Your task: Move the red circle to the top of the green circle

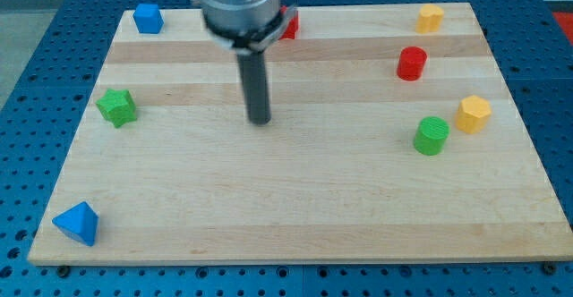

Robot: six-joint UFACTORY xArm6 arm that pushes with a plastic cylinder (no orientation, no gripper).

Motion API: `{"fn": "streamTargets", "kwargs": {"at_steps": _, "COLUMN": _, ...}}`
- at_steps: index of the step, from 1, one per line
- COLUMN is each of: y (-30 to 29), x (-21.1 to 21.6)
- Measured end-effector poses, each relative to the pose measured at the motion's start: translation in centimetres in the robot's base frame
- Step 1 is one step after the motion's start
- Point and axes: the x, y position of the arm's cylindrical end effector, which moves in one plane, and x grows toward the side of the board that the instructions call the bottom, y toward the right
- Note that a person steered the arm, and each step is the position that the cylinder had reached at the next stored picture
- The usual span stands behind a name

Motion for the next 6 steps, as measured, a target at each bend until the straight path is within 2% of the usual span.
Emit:
{"fn": "streamTargets", "kwargs": {"at_steps": 2, "y": 10.3, "x": -7.3}}
{"fn": "streamTargets", "kwargs": {"at_steps": 3, "y": 15.5, "x": -8.9}}
{"fn": "streamTargets", "kwargs": {"at_steps": 5, "y": 25.2, "x": -8.9}}
{"fn": "streamTargets", "kwargs": {"at_steps": 6, "y": 25.5, "x": -9.9}}
